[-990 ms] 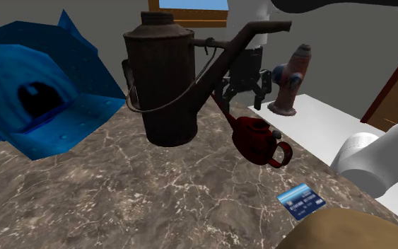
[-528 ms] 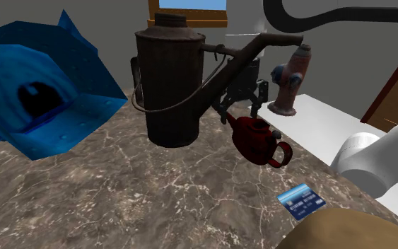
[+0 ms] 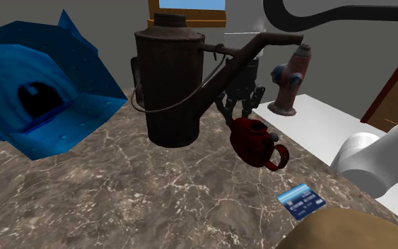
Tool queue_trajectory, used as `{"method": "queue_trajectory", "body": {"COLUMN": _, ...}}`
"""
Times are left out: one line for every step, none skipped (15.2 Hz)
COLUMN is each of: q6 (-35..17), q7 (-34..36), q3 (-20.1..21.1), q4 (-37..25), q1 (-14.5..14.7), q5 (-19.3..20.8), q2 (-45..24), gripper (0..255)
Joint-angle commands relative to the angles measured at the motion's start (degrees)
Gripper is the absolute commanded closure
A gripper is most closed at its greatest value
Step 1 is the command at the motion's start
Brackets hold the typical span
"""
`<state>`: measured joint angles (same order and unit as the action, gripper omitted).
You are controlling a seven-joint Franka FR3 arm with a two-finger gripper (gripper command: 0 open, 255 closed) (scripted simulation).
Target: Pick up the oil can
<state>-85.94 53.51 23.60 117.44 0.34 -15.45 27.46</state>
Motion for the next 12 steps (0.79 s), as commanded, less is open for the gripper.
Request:
{"method": "queue_trajectory", "body": {"q6": -0.18, "q7": 0.02, "q3": 0.57, "q4": 1.28, "q1": -0.04, "q5": 0.46, "q2": -1.13, "gripper": 255}}
{"method": "queue_trajectory", "body": {"q6": -0.07, "q7": -0.12, "q3": 0.43, "q4": 1.57, "q1": 0.0, "q5": 0.42, "q2": -0.77, "gripper": 255}}
{"method": "queue_trajectory", "body": {"q6": 0.24, "q7": -0.57, "q3": -0.01, "q4": 1.73, "q1": -0.08, "q5": 0.52, "q2": -0.37, "gripper": 255}}
{"method": "queue_trajectory", "body": {"q6": 0.98, "q7": -0.47, "q3": -0.1, "q4": 0.86, "q1": -0.12, "q5": 0.6, "q2": -0.51, "gripper": 255}}
{"method": "queue_trajectory", "body": {"q6": 1.72, "q7": -0.36, "q3": -0.18, "q4": -0.03, "q1": -0.16, "q5": 0.69, "q2": -0.67, "gripper": 255}}
{"method": "queue_trajectory", "body": {"q6": 2.45, "q7": -0.25, "q3": -0.26, "q4": -0.92, "q1": -0.2, "q5": 0.77, "q2": -0.81, "gripper": 255}}
{"method": "queue_trajectory", "body": {"q6": 3.18, "q7": -0.14, "q3": -0.33, "q4": -1.83, "q1": -0.25, "q5": 0.85, "q2": -0.99, "gripper": 255}}
{"method": "queue_trajectory", "body": {"q6": 3.92, "q7": -0.02, "q3": -0.39, "q4": -2.75, "q1": -0.29, "q5": 0.93, "q2": -1.18, "gripper": 255}}
{"method": "queue_trajectory", "body": {"q6": 4.66, "q7": 0.1, "q3": -0.46, "q4": -3.68, "q1": -0.34, "q5": 1.01, "q2": -1.38, "gripper": 255}}
{"method": "queue_trajectory", "body": {"q6": 5.39, "q7": 0.22, "q3": -0.52, "q4": -4.63, "q1": -0.39, "q5": 1.09, "q2": -1.59, "gripper": 255}}
{"method": "queue_trajectory", "body": {"q6": 6.13, "q7": 0.34, "q3": -0.57, "q4": -5.59, "q1": -0.43, "q5": 1.17, "q2": -1.82, "gripper": 255}}
{"method": "queue_trajectory", "body": {"q6": 6.87, "q7": 0.47, "q3": -0.62, "q4": -6.56, "q1": -0.48, "q5": 1.25, "q2": -2.06, "gripper": 255}}
